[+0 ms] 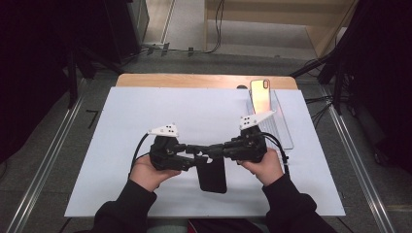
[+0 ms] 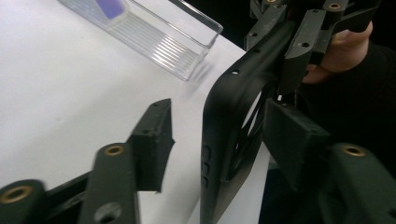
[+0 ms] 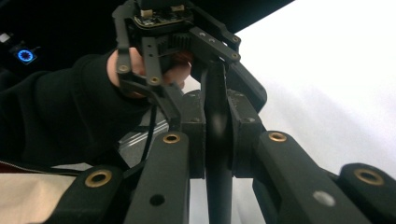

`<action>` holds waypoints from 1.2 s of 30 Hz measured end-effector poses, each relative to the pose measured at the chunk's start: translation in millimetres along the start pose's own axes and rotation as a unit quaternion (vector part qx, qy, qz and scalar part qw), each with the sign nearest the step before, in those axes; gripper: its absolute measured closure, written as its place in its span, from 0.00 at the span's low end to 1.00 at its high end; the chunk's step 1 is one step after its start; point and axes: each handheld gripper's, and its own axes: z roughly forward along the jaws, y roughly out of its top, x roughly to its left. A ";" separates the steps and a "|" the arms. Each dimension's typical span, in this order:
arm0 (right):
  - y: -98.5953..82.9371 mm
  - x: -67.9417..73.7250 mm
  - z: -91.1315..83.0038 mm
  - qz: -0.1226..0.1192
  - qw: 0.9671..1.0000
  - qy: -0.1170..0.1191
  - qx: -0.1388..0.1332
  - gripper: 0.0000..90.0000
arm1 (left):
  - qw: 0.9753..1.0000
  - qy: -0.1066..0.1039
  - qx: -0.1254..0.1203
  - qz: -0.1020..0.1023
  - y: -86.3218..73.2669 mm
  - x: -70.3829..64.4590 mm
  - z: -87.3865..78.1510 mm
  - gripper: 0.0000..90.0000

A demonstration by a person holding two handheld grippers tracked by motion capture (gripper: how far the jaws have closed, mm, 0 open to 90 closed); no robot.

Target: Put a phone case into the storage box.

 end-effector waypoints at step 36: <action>2.3 3.4 -10.5 -0.036 0.993 -0.079 -0.080 0.27 | 0.999 0.006 -0.019 -0.029 9.4 3.1 -20.7 0.85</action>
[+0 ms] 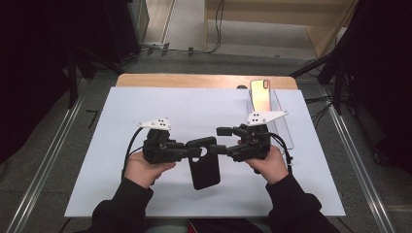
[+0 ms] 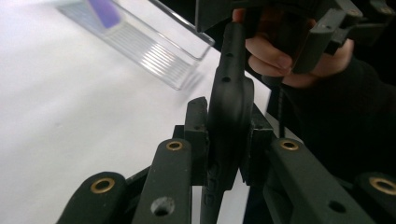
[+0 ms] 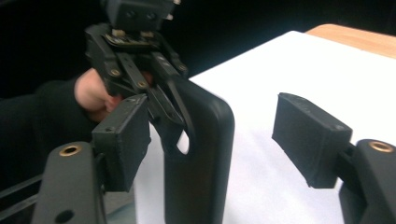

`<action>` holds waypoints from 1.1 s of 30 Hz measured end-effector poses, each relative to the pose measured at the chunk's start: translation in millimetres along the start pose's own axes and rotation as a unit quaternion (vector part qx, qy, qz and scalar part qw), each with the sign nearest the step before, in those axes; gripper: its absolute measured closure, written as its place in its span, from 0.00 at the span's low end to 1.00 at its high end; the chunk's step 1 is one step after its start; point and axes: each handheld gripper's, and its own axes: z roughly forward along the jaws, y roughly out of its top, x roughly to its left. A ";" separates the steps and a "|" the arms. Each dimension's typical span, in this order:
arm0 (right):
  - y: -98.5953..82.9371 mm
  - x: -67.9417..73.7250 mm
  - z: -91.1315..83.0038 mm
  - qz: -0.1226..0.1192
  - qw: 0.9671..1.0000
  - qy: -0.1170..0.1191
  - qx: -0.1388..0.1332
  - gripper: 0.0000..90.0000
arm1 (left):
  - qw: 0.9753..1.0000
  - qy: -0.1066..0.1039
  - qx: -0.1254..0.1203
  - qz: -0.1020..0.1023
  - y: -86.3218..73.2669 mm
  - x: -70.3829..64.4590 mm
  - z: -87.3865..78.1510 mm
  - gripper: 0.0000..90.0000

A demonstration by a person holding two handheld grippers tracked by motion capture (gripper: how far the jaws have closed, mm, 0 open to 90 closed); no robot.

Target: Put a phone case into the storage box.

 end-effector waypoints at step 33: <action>-25.7 19.5 42.6 0.032 0.984 -0.175 0.022 0.00 | 0.985 0.142 -0.065 -0.075 -3.3 1.5 -12.8 0.85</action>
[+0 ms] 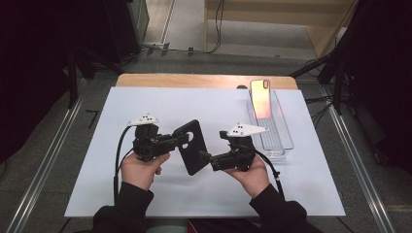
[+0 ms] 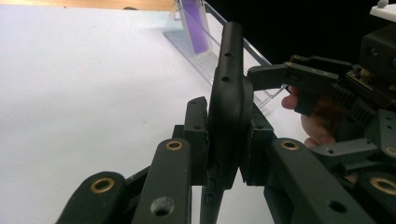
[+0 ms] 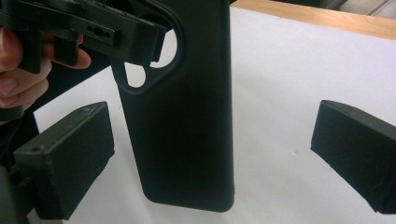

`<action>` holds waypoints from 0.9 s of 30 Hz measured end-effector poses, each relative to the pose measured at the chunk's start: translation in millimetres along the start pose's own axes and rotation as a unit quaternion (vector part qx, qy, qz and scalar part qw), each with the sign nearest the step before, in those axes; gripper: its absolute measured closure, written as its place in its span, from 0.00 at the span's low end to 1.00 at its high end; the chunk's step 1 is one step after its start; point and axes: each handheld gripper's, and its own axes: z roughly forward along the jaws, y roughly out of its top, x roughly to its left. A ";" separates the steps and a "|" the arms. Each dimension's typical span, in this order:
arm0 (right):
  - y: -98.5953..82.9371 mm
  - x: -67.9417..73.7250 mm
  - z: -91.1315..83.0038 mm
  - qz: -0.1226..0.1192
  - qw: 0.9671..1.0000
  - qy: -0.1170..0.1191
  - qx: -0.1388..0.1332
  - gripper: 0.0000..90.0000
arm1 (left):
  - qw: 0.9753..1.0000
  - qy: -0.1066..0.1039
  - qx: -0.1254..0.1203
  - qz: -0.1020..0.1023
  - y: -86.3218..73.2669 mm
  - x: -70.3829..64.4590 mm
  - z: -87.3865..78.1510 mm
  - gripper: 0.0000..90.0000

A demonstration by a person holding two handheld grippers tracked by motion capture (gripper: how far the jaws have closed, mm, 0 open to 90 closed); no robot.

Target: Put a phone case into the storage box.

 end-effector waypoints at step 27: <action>-6.7 21.5 21.7 -0.003 0.999 -0.027 0.020 0.00 | 1.000 -0.009 0.021 0.001 -8.5 -18.4 18.3 0.85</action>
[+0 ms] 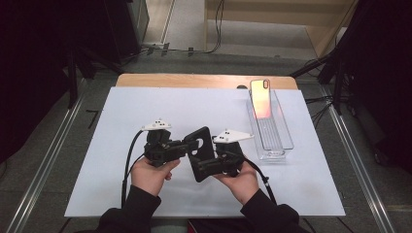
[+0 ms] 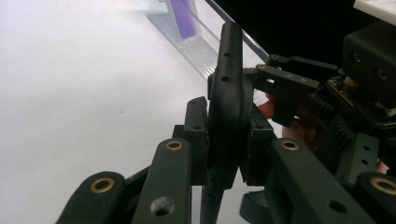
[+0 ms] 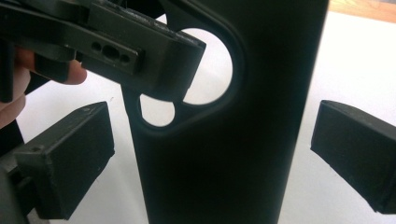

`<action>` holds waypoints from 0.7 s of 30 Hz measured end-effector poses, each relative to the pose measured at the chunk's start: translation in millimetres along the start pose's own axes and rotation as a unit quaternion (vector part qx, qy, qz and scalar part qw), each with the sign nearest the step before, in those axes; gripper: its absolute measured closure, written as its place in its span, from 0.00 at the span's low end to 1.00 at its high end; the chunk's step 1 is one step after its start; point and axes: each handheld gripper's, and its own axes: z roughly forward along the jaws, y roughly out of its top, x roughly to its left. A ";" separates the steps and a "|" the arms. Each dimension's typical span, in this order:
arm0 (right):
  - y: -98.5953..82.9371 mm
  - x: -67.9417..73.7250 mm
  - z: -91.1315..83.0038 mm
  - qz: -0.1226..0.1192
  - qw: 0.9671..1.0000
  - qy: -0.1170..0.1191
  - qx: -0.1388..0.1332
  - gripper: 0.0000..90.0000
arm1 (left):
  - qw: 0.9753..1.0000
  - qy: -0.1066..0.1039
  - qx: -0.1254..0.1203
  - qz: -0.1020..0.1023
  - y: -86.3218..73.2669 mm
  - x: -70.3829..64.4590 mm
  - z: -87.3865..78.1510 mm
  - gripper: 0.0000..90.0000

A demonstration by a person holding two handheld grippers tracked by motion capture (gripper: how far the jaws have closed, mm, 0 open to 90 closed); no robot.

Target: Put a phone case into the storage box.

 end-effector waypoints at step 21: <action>-0.7 2.3 0.0 -0.002 1.000 -0.006 0.006 0.16 | 1.000 -0.009 0.004 0.006 -2.0 -7.8 4.3 0.84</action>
